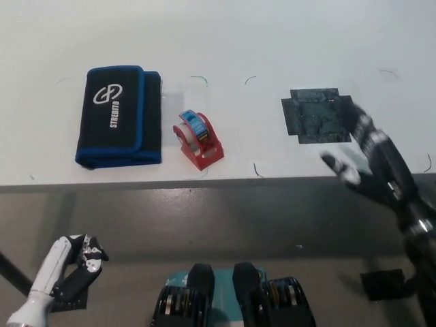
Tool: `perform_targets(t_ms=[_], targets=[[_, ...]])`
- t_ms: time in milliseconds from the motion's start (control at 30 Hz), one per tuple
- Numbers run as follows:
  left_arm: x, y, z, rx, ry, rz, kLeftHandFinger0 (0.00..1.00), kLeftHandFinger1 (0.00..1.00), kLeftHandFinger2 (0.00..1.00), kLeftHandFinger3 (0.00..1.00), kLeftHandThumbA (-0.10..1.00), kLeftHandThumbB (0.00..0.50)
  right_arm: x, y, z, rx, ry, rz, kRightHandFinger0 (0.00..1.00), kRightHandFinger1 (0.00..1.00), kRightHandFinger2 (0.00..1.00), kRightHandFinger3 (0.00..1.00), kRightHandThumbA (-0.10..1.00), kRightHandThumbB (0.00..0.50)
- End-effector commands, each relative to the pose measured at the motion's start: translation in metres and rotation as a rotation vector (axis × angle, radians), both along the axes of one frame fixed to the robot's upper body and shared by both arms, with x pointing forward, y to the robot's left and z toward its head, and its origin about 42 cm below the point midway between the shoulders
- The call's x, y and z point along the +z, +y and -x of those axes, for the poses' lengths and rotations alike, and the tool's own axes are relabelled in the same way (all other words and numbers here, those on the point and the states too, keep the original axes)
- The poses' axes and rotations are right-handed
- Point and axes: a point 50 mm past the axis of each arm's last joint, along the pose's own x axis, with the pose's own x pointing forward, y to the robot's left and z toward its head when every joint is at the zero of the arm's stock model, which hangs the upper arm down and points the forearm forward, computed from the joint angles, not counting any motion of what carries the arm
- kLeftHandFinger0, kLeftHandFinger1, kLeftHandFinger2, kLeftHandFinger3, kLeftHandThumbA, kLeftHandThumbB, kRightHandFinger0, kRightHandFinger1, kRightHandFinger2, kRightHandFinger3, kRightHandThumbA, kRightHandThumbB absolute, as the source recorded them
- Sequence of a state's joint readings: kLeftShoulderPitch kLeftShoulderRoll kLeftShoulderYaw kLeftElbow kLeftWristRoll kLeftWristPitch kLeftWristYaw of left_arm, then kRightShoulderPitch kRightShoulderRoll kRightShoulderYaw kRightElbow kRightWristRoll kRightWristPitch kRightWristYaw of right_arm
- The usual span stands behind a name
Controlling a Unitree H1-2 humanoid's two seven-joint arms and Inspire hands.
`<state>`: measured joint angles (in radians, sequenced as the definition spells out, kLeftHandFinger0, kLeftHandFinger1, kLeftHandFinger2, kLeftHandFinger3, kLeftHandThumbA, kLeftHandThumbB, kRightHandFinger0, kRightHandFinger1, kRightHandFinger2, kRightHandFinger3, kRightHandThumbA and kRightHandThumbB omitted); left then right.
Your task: Use the right hand to move the tape on the right hand side to the notebook on the left hand side
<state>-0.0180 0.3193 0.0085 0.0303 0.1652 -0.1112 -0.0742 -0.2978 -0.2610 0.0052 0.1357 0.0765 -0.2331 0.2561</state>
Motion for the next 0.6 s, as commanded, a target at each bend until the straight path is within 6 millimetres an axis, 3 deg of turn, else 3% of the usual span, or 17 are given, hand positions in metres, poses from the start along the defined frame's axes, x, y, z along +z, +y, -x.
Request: perform_targets(t_ms=[0,33,100,200,333,400,567], targets=[[0.026,0.011,-0.017,0.004,-0.07,-0.04,0.23,0.17,0.22,0.44,0.2,0.0,0.009,-0.01,0.034,0.013,-0.04,0.07,1.0,1.0,1.0,1.0,0.96,0.284],[0.03,0.011,-0.021,0.002,-0.079,-0.047,0.22,0.16,0.22,0.44,0.17,0.0,0.003,-0.013,0.036,-0.028,-0.044,0.054,1.0,1.0,1.0,1.0,1.0,0.183],[0.036,0.012,-0.029,0.006,-0.088,-0.047,0.22,0.16,0.22,0.44,0.17,0.0,0.005,-0.012,0.028,-0.046,-0.045,0.042,1.0,1.0,1.0,1.0,1.0,0.172],[0.035,0.012,-0.024,-0.01,-0.092,-0.055,0.21,0.16,0.24,0.45,0.12,0.0,-0.015,-0.019,0.03,-0.123,0.017,0.041,1.0,1.0,1.0,1.0,1.0,0.12],[0.031,0.011,-0.018,-0.024,-0.07,-0.047,0.21,0.17,0.26,0.44,0.12,0.0,-0.03,-0.023,0.034,-0.188,0.036,0.051,1.0,1.0,1.0,1.0,1.0,0.089],[0.03,0.012,-0.016,-0.024,-0.058,-0.055,0.21,0.17,0.26,0.45,0.11,0.0,-0.034,-0.024,0.035,-0.196,-0.01,0.108,1.0,1.0,1.0,1.0,1.0,0.002],[0.023,0.012,-0.003,-0.03,-0.029,-0.063,0.22,0.18,0.26,0.45,0.09,0.0,-0.045,-0.02,0.046,-0.173,0.01,0.157,1.0,1.0,1.0,1.0,1.0,0.0]])
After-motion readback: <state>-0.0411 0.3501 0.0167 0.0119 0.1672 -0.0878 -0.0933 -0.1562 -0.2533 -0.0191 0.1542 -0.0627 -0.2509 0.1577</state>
